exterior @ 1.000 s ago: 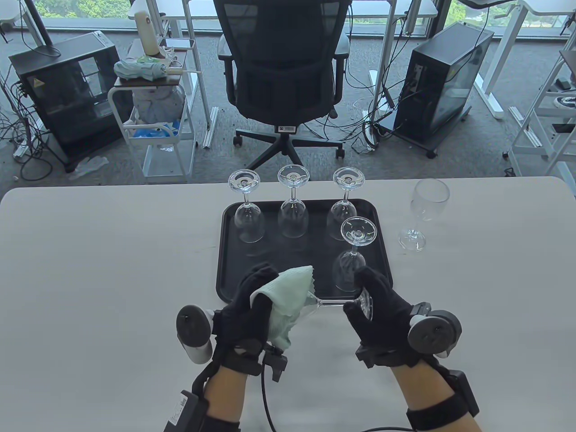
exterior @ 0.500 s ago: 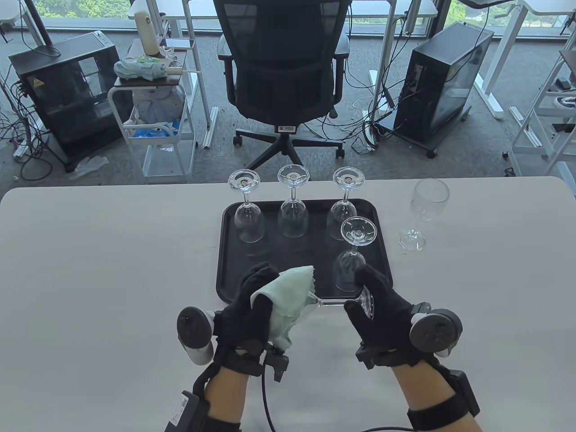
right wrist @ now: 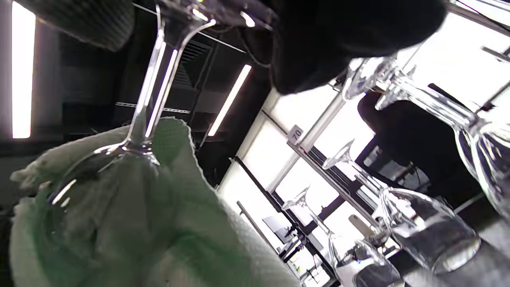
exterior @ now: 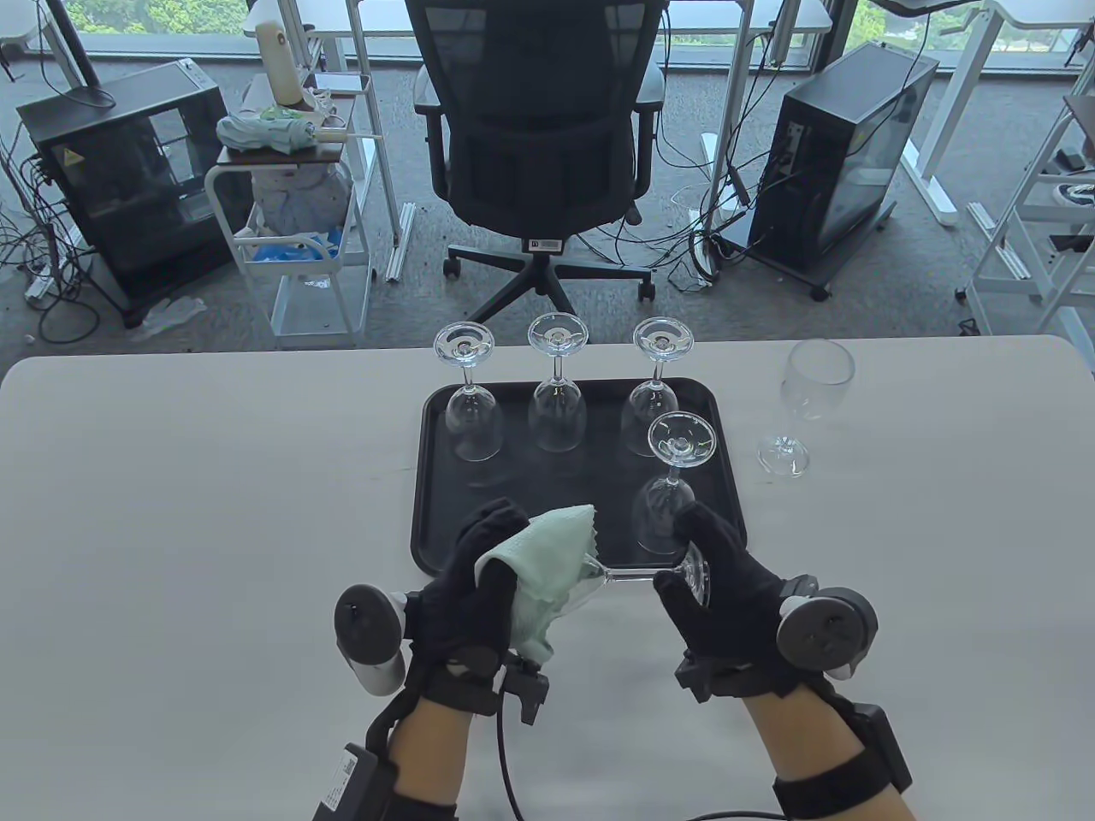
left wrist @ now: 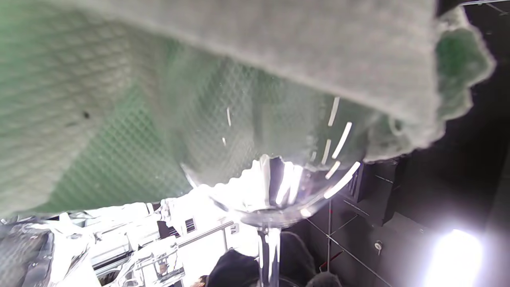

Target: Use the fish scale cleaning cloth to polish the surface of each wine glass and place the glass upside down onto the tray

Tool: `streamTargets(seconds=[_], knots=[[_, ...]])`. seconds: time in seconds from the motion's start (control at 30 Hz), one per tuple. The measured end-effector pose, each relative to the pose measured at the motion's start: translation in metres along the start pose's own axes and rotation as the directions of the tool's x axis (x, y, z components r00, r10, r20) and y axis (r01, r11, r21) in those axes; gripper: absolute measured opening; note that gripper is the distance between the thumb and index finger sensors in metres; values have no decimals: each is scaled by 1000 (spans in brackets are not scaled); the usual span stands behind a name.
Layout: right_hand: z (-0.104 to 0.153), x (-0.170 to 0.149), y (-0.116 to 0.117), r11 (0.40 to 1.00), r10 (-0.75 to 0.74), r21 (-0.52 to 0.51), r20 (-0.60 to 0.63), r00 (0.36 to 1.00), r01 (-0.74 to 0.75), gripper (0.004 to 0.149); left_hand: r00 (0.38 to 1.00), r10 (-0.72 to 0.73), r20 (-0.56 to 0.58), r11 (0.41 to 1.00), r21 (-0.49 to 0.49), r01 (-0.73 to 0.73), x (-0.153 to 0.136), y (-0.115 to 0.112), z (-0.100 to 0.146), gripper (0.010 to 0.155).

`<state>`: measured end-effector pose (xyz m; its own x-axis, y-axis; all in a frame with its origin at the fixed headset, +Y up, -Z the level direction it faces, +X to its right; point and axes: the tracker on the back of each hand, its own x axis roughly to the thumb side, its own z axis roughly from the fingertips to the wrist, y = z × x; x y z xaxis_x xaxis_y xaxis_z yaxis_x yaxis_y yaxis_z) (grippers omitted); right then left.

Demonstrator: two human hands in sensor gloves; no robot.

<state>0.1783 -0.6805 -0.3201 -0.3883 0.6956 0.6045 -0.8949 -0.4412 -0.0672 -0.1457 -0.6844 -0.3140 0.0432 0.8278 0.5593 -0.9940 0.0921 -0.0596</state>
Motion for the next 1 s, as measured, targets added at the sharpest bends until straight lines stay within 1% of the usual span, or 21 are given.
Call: streamTargets(seconds=[0.03, 0.13, 0.17, 0.2, 0.23, 0.27, 0.3, 0.37, 0.4, 0.43, 0.5, 0.57, 0.63, 0.67, 0.7, 0.73, 0.8, 0.83, 0.93, 0.97, 1.0], knots=[[0, 0, 0, 1000, -19, 17, -22, 1000, 19, 77, 1000, -13, 2, 1000, 5, 13, 0, 1, 0, 56], [0, 3, 0, 993, 115, -8, 121, 986, -115, 86, 1000, 13, -24, 1000, -13, -14, -2, 4, -1, 56], [0, 5, 1, 986, 165, -11, 211, 964, -166, 88, 998, 25, -56, 1000, -3, -25, -4, 6, -1, 56], [2, 7, 1, 979, 201, -24, 262, 944, -202, 90, 996, 54, -76, 998, -5, -55, -6, 6, -1, 55], [4, 10, 0, 963, 268, -81, 316, 910, -256, 92, 993, 96, -76, 995, -21, -98, -7, 6, -2, 56], [4, 12, 0, 948, 319, -117, 341, 885, -296, 92, 992, 94, -85, 995, -22, -96, -8, 6, -1, 56], [4, 11, -1, 951, 309, -121, 316, 897, -285, 90, 993, 87, -80, 996, -20, -89, -7, 6, -1, 56], [2, 6, 1, 985, 170, -77, 221, 960, -156, 82, 996, 58, -72, 998, -11, -59, -5, 4, 0, 57], [0, 2, 2, 995, 93, -42, 125, 988, -88, 79, 998, 31, -47, 999, -10, -32, -3, 3, 0, 57], [0, -2, 3, 1000, 20, -5, 24, 999, -20, 78, 1000, 6, -14, 1000, -1, -6, -2, 2, 0, 57], [0, -6, 4, 997, -68, 38, -76, 995, 71, 79, 1000, -18, 13, 1000, 12, 18, -1, 2, 0, 56], [0, -4, 4, 999, -22, 44, -18, 1000, 22, 83, 1000, -11, 8, 1000, -1, 11, -2, 4, -1, 56], [0, 3, 3, 994, 111, 2, 119, 987, -112, 88, 1000, 10, -11, 1000, 8, -10, -3, 6, -1, 56], [1, 7, 3, 979, 201, -26, 224, 954, -200, 90, 998, 38, -46, 999, 18, -37, -5, 8, -1, 56], [2, 10, 3, 960, 281, -71, 285, 916, -272, 92, 996, 81, -48, 997, 6, -81, -6, 8, -1, 56], [3, 11, 2, 952, 305, -94, 305, 902, -291, 92, 996, 79, -52, 997, 0, -79, -6, 8, -1, 56], [3, 7, 3, 971, 237, -90, 252, 938, -221, 86, 998, 48, -30, 999, 3, -48, -3, 5, 0, 56], [2, 4, 4, 989, 144, -54, 179, 973, -136, 83, 999, 27, -31, 1000, 11, -27, -2, 4, 0, 56], [0, -3, 2, 1000, -19, 10, -27, 999, 19, 81, 1000, -8, 26, 1000, 10, 7, -1, 2, 0, 57], [1, -4, 2, 997, -62, 42, -59, 996, 64, 81, 1000, -21, 21, 1000, 9, 21, -1, 2, 0, 57], [1, -4, 2, 999, -35, 34, -10, 999, 35, 82, 1000, -11, 22, 1000, 2, 11, -2, 3, -1, 56]])
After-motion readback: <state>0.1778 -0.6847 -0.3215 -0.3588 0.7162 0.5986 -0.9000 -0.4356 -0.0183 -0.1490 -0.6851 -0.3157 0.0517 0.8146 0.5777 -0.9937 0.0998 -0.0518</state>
